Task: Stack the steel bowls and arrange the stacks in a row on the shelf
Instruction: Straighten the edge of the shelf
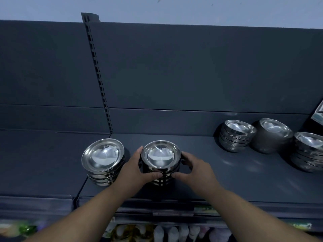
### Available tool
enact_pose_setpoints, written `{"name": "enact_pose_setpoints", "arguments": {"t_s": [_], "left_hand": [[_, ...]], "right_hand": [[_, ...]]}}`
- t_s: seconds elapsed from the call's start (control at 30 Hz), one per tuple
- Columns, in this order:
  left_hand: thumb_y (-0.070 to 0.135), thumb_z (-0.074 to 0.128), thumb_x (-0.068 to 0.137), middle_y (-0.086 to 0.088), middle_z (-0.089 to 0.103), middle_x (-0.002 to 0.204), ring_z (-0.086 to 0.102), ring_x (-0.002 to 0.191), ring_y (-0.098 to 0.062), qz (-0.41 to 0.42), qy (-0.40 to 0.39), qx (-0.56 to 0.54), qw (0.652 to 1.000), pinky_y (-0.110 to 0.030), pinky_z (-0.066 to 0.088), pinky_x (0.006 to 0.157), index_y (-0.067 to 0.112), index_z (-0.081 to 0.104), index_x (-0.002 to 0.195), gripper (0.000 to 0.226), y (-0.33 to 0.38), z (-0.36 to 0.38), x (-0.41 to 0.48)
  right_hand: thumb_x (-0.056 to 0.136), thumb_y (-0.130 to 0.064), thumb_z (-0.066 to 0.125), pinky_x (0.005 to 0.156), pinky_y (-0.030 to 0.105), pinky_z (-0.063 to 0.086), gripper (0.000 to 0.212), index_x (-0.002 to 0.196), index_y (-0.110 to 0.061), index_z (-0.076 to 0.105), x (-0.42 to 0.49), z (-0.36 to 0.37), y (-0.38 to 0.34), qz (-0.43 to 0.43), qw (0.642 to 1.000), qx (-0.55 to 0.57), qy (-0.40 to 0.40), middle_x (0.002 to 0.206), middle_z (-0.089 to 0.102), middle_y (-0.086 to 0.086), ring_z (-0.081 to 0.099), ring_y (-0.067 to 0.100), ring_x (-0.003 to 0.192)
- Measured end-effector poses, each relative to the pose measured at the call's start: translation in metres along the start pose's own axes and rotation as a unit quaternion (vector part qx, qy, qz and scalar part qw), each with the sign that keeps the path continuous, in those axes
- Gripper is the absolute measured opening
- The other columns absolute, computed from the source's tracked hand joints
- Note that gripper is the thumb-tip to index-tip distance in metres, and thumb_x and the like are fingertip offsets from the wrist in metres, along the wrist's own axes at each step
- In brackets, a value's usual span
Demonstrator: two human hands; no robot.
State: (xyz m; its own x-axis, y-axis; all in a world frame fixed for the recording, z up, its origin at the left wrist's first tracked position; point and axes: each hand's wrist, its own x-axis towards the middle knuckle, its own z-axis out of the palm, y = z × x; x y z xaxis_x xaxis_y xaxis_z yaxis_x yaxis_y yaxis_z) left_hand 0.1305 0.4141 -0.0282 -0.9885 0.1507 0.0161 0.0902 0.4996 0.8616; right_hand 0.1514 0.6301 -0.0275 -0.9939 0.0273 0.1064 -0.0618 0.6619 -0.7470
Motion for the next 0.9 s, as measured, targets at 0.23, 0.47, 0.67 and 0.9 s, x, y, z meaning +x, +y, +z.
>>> {"name": "enact_pose_setpoints", "arguments": {"t_s": [0.23, 0.47, 0.67, 0.9], "left_hand": [[0.037, 0.088, 0.061, 0.011, 0.042, 0.146, 0.040, 0.132, -0.006, 0.013, -0.008, 0.002, 1.000, -0.020, 0.031, 0.104, 0.029, 0.018, 0.151, 0.114, -0.002, 0.003, -0.002], [0.038, 0.086, 0.062, 0.017, 0.044, 0.139, 0.038, 0.128, -0.002, 0.013, -0.007, -0.019, 1.000, -0.021, 0.031, 0.103, 0.033, 0.021, 0.148, 0.108, -0.002, 0.004, 0.000], [0.034, 0.088, 0.060, 0.020, 0.048, 0.135, 0.042, 0.130, -0.004, 0.011, -0.008, -0.050, 0.999, -0.024, 0.034, 0.107, 0.041, 0.026, 0.143, 0.104, -0.009, 0.008, 0.000], [0.035, 0.089, 0.059, 0.020, 0.048, 0.134, 0.043, 0.129, -0.003, 0.013, -0.006, -0.049, 0.999, -0.024, 0.035, 0.106, 0.039, 0.026, 0.144, 0.107, -0.011, 0.009, 0.001]], "right_hand": [[0.067, -0.031, 0.086, 0.100, 0.023, 0.045, 0.082, 0.139, -0.032, 0.046, -0.006, 0.009, 0.016, 0.019, 0.999, 0.032, -0.003, 0.130, 0.060, -0.015, 0.057, 0.002, 0.116], [0.069, -0.028, 0.085, 0.103, 0.023, 0.041, 0.077, 0.136, -0.036, 0.047, -0.005, 0.005, 0.013, -0.004, 0.999, 0.041, 0.012, 0.131, 0.056, -0.013, 0.051, 0.002, 0.119], [0.070, -0.024, 0.085, 0.102, 0.020, 0.042, 0.075, 0.133, -0.042, 0.048, -0.008, 0.005, 0.012, -0.019, 0.998, 0.058, 0.029, 0.129, 0.058, -0.014, 0.052, 0.001, 0.118], [0.070, -0.020, 0.085, 0.100, 0.016, 0.042, 0.078, 0.132, -0.045, 0.045, -0.010, 0.006, 0.013, -0.015, 0.998, 0.060, 0.023, 0.130, 0.056, -0.014, 0.052, 0.001, 0.117]]}}
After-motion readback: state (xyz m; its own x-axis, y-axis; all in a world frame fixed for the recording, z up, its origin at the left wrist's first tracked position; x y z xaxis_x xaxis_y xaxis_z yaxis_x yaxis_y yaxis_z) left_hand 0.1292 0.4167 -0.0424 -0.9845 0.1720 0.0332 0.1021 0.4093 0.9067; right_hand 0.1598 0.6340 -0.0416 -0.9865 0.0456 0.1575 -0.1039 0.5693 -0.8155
